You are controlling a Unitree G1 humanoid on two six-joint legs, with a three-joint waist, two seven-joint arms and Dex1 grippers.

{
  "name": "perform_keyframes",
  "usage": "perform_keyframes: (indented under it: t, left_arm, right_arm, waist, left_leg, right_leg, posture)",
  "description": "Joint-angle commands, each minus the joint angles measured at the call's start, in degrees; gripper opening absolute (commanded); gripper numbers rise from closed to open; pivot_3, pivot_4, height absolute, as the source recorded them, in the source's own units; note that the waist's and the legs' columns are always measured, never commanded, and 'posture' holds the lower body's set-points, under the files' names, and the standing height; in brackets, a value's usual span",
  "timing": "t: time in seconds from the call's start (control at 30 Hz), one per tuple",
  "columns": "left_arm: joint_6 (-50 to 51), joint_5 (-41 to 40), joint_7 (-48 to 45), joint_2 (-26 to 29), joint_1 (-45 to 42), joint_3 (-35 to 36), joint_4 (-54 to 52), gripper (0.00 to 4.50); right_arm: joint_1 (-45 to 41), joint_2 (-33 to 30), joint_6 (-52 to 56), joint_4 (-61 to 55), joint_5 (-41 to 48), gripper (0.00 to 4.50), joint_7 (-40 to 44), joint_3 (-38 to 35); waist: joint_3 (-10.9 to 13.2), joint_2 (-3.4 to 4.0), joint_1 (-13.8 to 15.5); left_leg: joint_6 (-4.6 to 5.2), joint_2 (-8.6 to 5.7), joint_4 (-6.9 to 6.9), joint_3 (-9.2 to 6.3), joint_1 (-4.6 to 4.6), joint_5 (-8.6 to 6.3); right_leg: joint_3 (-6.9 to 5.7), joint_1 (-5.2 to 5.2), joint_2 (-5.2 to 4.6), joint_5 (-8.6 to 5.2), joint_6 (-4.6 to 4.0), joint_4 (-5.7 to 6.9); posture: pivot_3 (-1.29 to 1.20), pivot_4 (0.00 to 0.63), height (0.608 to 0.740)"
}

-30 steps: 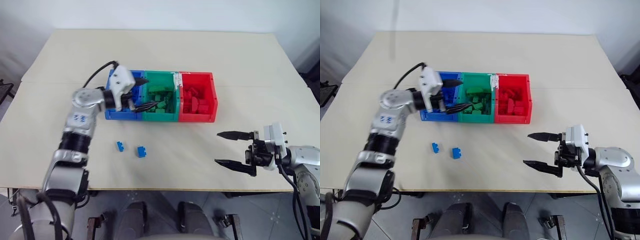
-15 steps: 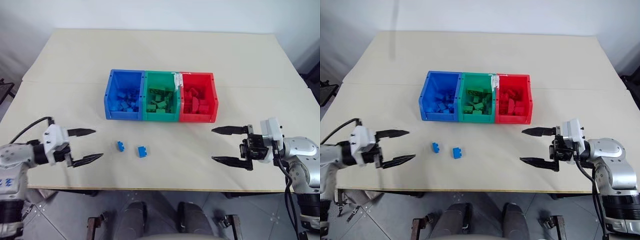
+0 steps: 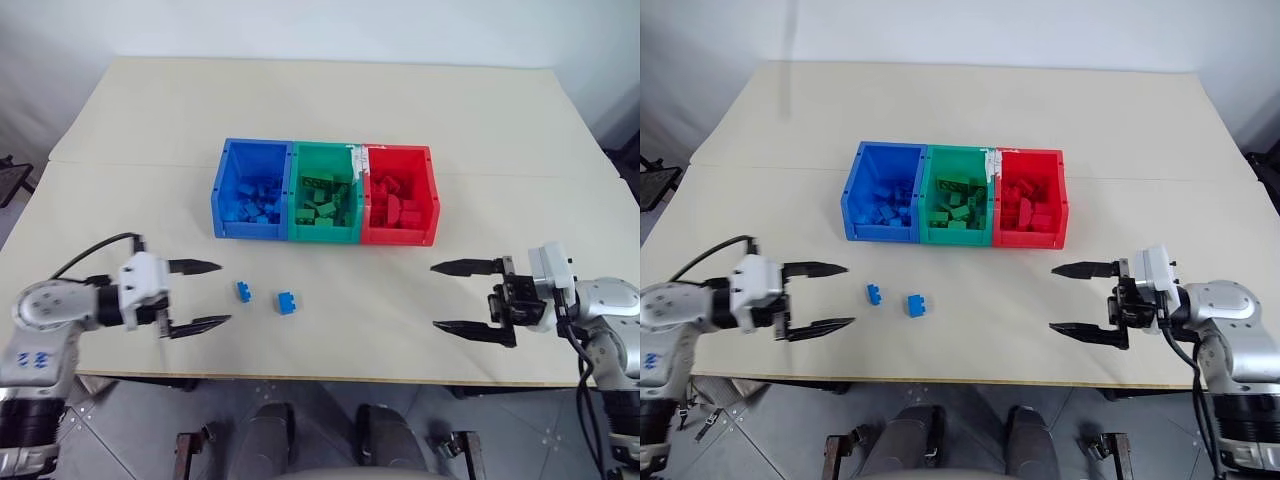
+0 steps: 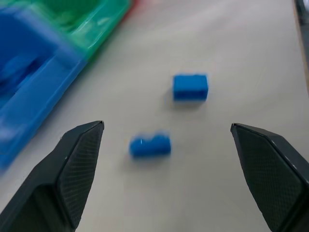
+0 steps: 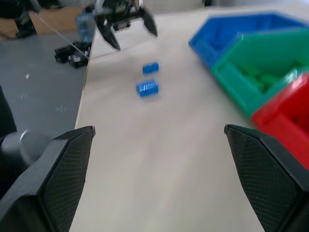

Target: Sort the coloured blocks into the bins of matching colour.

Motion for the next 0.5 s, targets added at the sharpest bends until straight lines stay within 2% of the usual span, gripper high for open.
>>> perform_keyframes:
  t: [0.03, 0.27, 0.4, 0.5]
  left_arm:
    - [1.32, 4.58, 2.87, -2.47, -4.36, -6.03, -1.19, 4.48]
    - [9.81, 9.78, 6.32, -5.65, -7.45, -14.81, -2.67, 4.48]
    - [12.29, 11.11, 7.79, -6.54, -7.01, -16.67, -3.28, 4.48]
    - [12.61, 10.57, 8.02, -7.55, -6.77, -16.95, -3.12, 3.88]
  right_arm:
    - [1.91, -1.93, -0.11, -0.9, 1.97, 4.5, 1.25, -3.93]
    - [6.97, -1.01, -0.26, -5.0, 2.19, 4.5, -2.41, -7.01]
    - [9.64, 0.11, -0.01, -7.95, 2.67, 4.5, -4.56, -7.57]
    - [9.78, 0.66, 0.17, -8.96, 2.86, 4.5, -5.85, -7.16]
  waist:
    - [0.0, 0.0, -0.01]
    - [0.0, 0.0, -0.32]
    - [-0.01, 0.01, -0.03]
    - [-0.02, 0.02, 0.16]
  left_leg:
    - [0.0, 0.0, 0.0, 0.0, 0.0, 0.0]
    - [-0.02, 0.04, 0.02, 0.04, 0.01, 0.02]
    - [-0.01, 0.04, 0.05, 0.01, 0.01, 0.02]
    - [0.02, 0.01, 0.07, -0.02, 0.02, 0.04]
  right_leg:
    - [0.0, 0.0, 0.01, 0.0, 0.0, 0.0]
    - [0.02, 0.0, 0.09, 0.0, 0.01, 0.0]
    - [0.02, 0.03, 0.07, 0.0, 0.01, -0.02]
    - [0.04, 0.07, 0.04, 0.0, 0.02, -0.04]
  posture:
    - [0.0, 0.15, 0.74]
    - [0.0, 0.15, 0.74]
    - [0.0, 0.15, 0.74]
    - [0.0, 0.15, 0.74]
